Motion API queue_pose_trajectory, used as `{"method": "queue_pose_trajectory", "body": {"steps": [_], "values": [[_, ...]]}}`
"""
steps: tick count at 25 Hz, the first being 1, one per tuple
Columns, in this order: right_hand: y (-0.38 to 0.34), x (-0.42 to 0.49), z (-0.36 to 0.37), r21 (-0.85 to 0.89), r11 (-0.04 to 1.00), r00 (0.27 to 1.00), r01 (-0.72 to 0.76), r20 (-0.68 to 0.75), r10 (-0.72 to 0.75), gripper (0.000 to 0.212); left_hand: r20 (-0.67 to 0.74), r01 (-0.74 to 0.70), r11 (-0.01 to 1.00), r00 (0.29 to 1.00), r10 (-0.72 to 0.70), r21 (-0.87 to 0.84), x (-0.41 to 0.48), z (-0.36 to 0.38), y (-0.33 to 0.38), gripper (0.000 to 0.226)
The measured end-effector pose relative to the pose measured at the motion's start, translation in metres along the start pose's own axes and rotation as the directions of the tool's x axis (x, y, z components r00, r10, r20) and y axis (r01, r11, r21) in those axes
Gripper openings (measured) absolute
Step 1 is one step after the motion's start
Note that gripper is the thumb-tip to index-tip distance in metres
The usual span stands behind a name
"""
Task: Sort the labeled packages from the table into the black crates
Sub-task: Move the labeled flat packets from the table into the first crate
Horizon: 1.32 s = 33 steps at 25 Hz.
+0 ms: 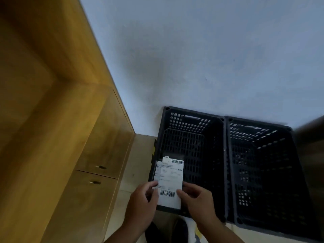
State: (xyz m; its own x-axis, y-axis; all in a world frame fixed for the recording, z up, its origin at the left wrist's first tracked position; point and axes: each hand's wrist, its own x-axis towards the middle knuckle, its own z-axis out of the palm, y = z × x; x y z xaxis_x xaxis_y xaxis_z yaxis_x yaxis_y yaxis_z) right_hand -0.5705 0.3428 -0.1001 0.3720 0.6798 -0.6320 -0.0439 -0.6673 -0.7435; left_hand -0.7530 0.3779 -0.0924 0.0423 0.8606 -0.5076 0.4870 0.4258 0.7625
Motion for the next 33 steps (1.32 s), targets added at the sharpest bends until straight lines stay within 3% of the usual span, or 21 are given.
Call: {"method": "queue_pose_trajectory", "body": {"steps": [3,6,11,16,21,26,29,33], "values": [[0.041,0.067,0.025,-0.045,0.999,0.999,0.026,-0.022,-0.027,0.028,-0.123,-0.007,0.996,0.992,0.018,0.091,0.055,0.012,-0.036,0.019],[0.087,0.124,0.048,-0.090,0.996,0.998,0.023,-0.064,-0.029,0.031,-0.206,-0.019,0.999,0.978,0.029,0.051,0.096,0.018,-0.069,0.025],[0.138,0.167,0.072,-0.171,0.985,0.999,-0.021,-0.052,0.012,0.030,-0.231,0.005,1.000,0.973,-0.006,-0.005,0.116,0.028,-0.104,0.026],[0.151,0.181,0.080,-0.281,0.959,0.999,0.044,0.019,-0.040,0.025,-0.245,-0.007,1.000,0.970,0.006,-0.004,0.119,0.032,-0.117,0.027],[0.137,0.177,0.079,-0.350,0.931,0.994,0.103,0.057,-0.089,0.031,-0.242,-0.005,0.998,0.970,0.019,0.059,0.115,0.030,-0.118,0.028],[0.091,0.130,0.049,-0.468,0.864,0.982,0.186,0.050,-0.184,0.038,-0.171,-0.073,0.969,0.979,0.115,0.234,0.079,0.018,-0.077,0.028],[0.051,0.090,0.023,-0.573,0.772,0.954,0.274,0.064,-0.291,0.039,-0.096,-0.107,0.951,0.985,0.140,0.289,0.051,0.010,-0.036,0.026],[-0.004,0.029,-0.012,-0.736,0.576,0.898,0.356,0.100,-0.428,0.042,0.044,-0.204,0.894,0.978,0.204,0.398,0.008,0.000,0.017,0.028]]}}
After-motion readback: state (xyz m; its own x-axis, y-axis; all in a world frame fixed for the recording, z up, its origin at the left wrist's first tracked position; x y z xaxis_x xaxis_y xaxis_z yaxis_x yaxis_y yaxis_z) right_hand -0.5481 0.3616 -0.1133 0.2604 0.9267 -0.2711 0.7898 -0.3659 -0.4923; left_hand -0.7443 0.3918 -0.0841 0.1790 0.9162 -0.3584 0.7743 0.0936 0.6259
